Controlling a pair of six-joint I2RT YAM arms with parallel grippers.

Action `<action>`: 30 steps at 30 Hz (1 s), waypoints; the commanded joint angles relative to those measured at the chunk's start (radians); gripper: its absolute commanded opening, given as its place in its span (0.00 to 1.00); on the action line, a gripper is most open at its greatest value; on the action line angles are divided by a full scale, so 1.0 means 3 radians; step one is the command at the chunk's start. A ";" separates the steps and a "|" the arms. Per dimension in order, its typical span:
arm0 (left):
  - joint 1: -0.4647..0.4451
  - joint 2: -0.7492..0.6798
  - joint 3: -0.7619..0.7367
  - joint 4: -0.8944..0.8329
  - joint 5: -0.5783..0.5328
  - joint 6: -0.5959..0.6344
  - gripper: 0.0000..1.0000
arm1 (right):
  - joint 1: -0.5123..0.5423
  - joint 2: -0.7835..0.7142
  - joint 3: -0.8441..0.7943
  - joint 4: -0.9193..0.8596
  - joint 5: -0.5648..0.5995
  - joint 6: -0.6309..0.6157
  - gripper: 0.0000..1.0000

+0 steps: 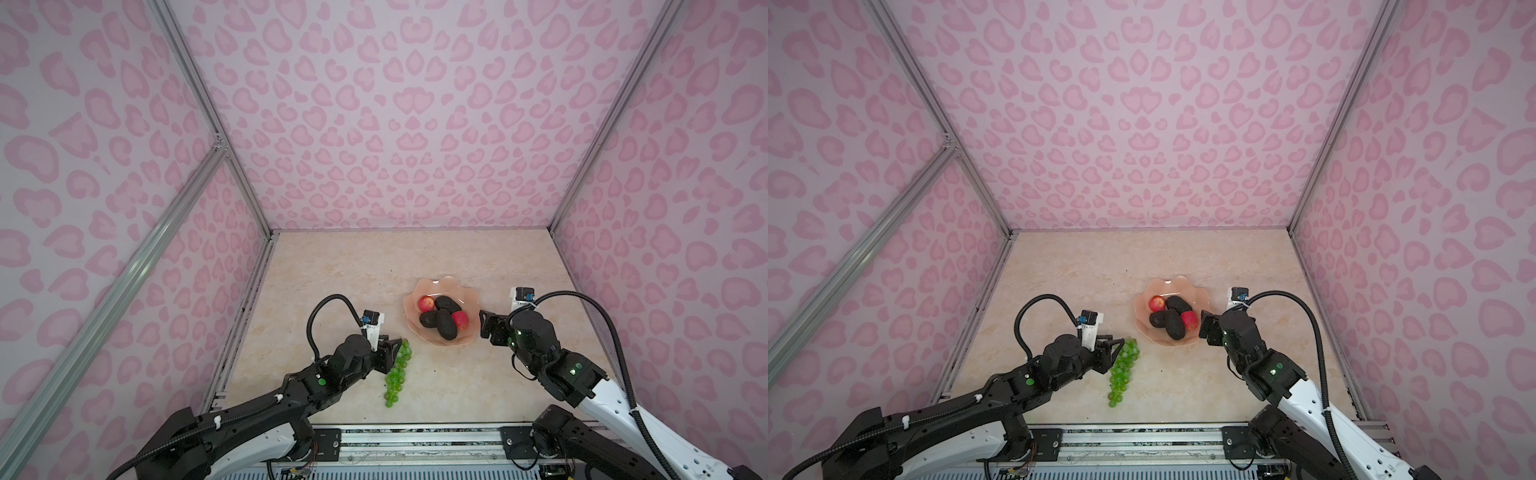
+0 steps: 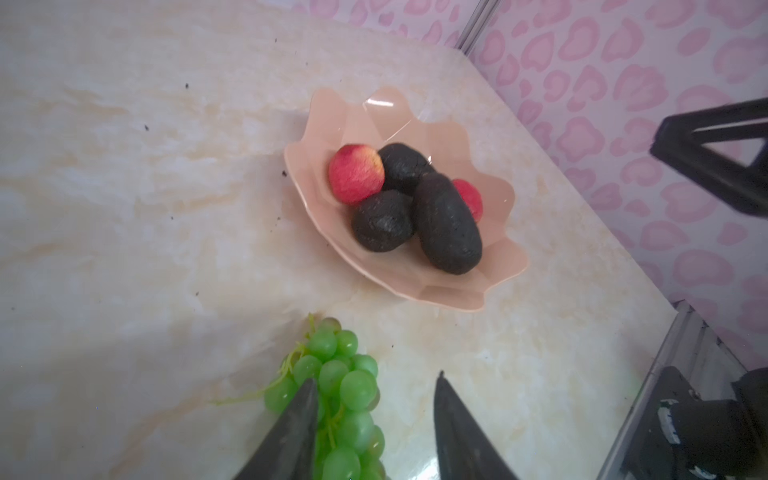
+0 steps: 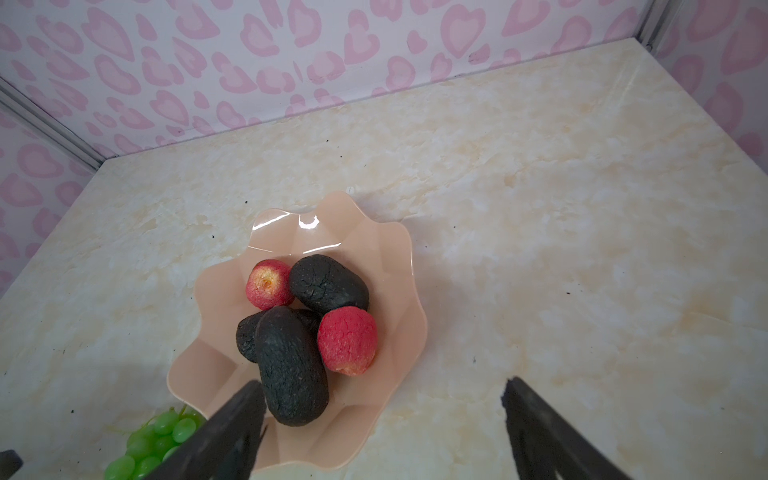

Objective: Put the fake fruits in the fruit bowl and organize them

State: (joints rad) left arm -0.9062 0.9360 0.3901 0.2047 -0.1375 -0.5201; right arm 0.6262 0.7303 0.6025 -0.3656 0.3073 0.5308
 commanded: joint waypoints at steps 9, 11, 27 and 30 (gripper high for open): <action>-0.0015 0.0753 0.0048 -0.0178 0.0077 -0.0028 1.00 | -0.0004 -0.0020 -0.0017 0.0018 0.0023 0.0034 0.89; -0.0014 0.0892 0.0112 -0.0155 0.0087 0.0010 1.00 | -0.0004 -0.0039 -0.0029 0.0014 0.0024 0.0042 0.89; -0.0012 0.1601 0.0191 0.0261 0.0012 -0.0170 0.64 | -0.0058 -0.0173 -0.0055 -0.0076 0.0044 0.0028 0.89; -0.0012 0.1360 0.0118 0.0315 -0.0033 -0.0113 0.54 | -0.0066 -0.0185 -0.0065 -0.0076 0.0044 0.0044 0.89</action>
State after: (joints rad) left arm -0.9108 1.3899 0.4381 0.2451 -0.1177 -0.5556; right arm 0.6083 0.6785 0.5915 -0.3767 0.3134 0.5388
